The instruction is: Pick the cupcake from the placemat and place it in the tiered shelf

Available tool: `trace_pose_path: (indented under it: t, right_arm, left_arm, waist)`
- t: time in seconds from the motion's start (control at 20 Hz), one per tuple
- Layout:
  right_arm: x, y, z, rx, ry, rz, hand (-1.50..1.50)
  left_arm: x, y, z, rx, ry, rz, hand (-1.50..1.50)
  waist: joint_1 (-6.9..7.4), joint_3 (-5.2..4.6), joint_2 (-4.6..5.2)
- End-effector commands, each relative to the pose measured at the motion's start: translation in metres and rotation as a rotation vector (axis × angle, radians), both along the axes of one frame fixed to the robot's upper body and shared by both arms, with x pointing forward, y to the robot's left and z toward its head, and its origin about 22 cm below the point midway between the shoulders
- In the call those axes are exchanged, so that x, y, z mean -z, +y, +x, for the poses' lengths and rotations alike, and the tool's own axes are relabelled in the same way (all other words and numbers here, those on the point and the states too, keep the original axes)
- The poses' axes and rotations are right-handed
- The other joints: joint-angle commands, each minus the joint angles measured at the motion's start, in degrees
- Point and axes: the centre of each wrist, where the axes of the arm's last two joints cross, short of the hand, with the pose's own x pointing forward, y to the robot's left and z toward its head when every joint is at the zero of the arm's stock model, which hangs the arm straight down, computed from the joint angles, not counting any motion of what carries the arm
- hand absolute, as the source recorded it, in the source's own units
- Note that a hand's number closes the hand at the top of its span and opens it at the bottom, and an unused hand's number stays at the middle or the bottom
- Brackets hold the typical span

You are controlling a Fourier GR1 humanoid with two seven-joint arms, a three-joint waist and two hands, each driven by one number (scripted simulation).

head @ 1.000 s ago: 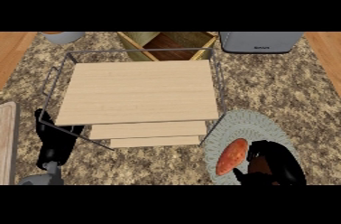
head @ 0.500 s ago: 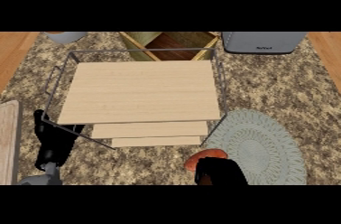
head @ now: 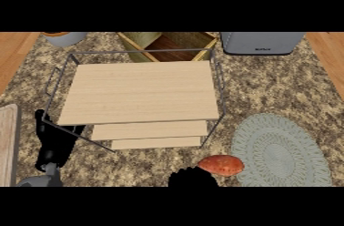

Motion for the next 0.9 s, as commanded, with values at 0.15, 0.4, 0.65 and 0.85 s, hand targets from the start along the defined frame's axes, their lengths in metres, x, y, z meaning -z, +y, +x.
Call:
trace_pose_path:
  t: [0.15, 0.4, 0.65, 0.85]
  right_arm:
    - [-0.068, 0.029, -0.022, 0.070, -0.160, 0.206, 1.50]
    - [-0.081, 0.028, -0.012, 0.135, -0.225, 0.204, 1.50]
    - [-0.115, 0.019, -0.003, 0.212, -0.269, 0.237, 1.50]
    - [-0.143, 0.013, -0.006, 0.260, -0.286, 0.250, 1.50]
  left_arm:
    - [0.004, -0.002, -0.003, -0.004, 0.013, -0.001, 0.00]
    - [0.004, 0.002, -0.003, -0.018, 0.003, -0.006, 0.00]
    - [0.002, 0.004, -0.001, -0.010, 0.011, -0.004, 0.00]
    - [0.002, 0.004, 0.000, -0.002, 0.010, 0.004, 0.00]
  waist:
    - [-1.23, -0.12, -0.58]
    - [-0.99, -0.16, -0.31]
    - [-0.21, -0.11, 0.14]
    - [0.09, -0.18, 0.26]
